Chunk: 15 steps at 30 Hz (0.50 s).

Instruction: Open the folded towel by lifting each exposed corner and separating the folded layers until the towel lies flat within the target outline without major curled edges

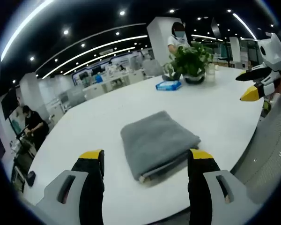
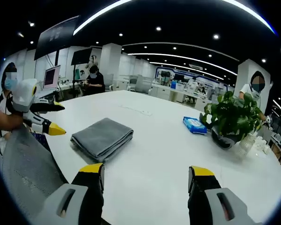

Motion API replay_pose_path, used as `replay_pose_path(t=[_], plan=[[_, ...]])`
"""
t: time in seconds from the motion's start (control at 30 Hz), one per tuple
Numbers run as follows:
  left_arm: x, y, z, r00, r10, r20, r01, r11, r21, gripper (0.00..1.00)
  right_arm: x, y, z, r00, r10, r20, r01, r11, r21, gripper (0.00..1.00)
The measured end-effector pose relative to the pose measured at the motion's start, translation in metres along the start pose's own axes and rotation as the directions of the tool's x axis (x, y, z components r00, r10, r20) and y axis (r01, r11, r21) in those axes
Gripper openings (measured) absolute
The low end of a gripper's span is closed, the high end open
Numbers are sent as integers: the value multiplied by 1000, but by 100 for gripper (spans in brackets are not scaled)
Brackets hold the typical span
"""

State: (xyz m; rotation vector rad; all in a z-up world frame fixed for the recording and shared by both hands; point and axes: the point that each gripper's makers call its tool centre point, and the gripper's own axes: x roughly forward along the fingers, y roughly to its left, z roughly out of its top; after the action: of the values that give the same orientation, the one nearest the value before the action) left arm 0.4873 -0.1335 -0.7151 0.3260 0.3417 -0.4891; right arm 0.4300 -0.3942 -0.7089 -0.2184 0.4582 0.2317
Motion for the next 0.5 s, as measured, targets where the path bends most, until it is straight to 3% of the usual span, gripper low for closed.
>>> replay_pose_path(t=[0.33,0.5], plan=[[-2,-1,6,999,-6,33,6,1000,-16,72,-6,-13,5,997,-66,29,66,998,4,73],[-2,-2,5,1000,-11,29,11,1000,-22,71,-4,-15,1,997,-79,7,79,997,1,73]])
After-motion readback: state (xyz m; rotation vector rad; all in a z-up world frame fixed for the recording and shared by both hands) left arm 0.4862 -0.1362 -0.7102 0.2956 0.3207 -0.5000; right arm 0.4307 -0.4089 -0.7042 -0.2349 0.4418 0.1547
